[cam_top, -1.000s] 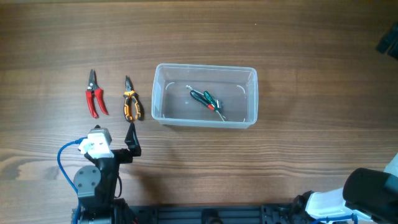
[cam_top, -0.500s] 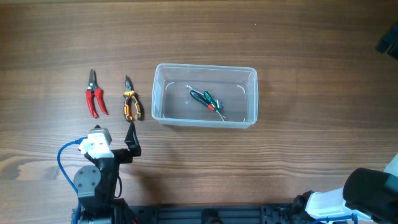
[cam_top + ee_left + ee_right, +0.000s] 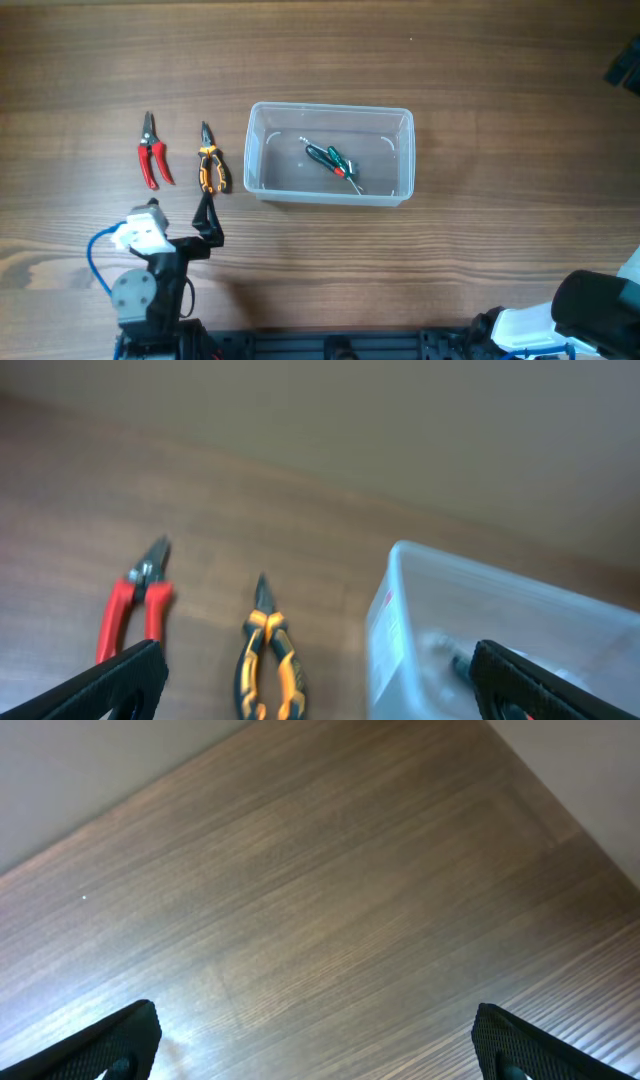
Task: Pack container
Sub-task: 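Reach the left gripper to the orange-black pliers and grasp them, then carry the pliers right and drop them into the container, then lower the left gripper over the red-handled shears and grasp them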
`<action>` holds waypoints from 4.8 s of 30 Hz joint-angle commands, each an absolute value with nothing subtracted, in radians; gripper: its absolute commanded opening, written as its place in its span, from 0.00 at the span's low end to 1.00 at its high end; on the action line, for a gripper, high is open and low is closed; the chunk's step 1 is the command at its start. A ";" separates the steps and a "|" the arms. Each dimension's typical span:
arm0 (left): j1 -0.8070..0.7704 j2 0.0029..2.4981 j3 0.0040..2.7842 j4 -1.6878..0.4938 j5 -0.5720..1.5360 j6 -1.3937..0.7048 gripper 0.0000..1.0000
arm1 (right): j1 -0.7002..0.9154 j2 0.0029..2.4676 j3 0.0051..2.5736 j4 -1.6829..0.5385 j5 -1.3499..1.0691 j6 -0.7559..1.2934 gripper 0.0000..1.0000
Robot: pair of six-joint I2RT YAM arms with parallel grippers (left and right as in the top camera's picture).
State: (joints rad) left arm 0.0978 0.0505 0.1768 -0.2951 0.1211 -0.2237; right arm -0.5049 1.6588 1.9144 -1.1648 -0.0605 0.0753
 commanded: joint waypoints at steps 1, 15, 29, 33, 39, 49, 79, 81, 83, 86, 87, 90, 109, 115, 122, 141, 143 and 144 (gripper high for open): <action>0.094 0.239 0.429 -0.361 0.111 -0.258 1.00 | -0.501 1.663 1.909 -1.164 -0.076 0.089 1.00; 0.094 1.496 1.204 -1.062 0.228 -0.241 1.00 | -0.501 1.663 1.909 -1.164 -0.076 0.089 1.00; 0.093 1.620 1.204 -0.949 0.047 -0.107 0.41 | -0.501 1.663 1.909 -1.164 -0.076 0.089 1.00; 0.093 1.664 1.204 -0.927 0.047 -0.032 0.40 | -0.501 1.663 1.909 -1.164 -0.076 0.089 1.00; 0.070 1.821 1.204 -0.889 0.054 -0.001 0.39 | -0.501 1.663 1.909 -1.164 -0.076 0.089 1.00; 0.015 1.931 1.203 -0.773 0.024 -0.038 0.46 | -0.501 1.663 1.909 -1.164 -0.076 0.089 1.00; -0.193 1.479 1.504 -0.800 0.351 0.335 0.04 | -0.501 1.663 1.909 -1.164 -0.076 0.089 1.00; -0.302 1.483 1.504 -0.801 0.370 0.457 0.04 | -0.501 1.663 1.909 -1.164 -0.076 0.089 1.00; -0.405 1.497 1.504 -0.803 0.371 0.592 0.04 | -0.501 1.663 1.909 -1.164 -0.076 0.089 1.00; -0.529 1.544 1.504 -0.828 0.368 0.844 0.04 | -0.501 1.663 1.909 -1.164 -0.076 0.089 1.00; -0.551 1.567 1.504 -0.831 0.353 0.865 0.04 | -0.501 1.663 1.909 -1.164 -0.076 0.089 1.00; -0.563 1.663 1.504 -0.860 0.282 0.891 0.04 | -0.501 1.663 1.909 -1.164 -0.076 0.089 1.00; -0.497 2.000 1.504 -0.841 0.118 0.961 0.35 | -0.501 1.663 1.909 -1.161 -0.076 0.089 1.00; -0.497 1.985 1.504 -0.813 0.114 0.900 0.56 | -0.501 1.663 1.909 -1.161 -0.076 0.088 1.00; -0.497 1.779 1.631 -0.721 0.038 0.556 0.52 | -0.501 1.663 1.909 -1.161 -0.076 0.089 1.00; 0.072 1.658 1.581 -1.184 -0.120 -0.221 0.31 | -0.501 1.663 1.909 -1.161 -0.076 0.089 1.00; 0.096 1.670 1.517 -1.155 -0.120 -0.221 0.28 | -0.501 1.663 1.909 -1.161 -0.076 0.089 1.00; 0.097 1.674 1.488 -1.132 -0.120 -0.221 0.27 | -0.501 1.663 1.909 -1.161 -0.076 0.089 1.00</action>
State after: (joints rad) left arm 0.0826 1.6520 1.5585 -1.1618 -0.1398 -0.1894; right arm -0.5049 1.6608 1.9121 -1.1656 -0.0715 0.0788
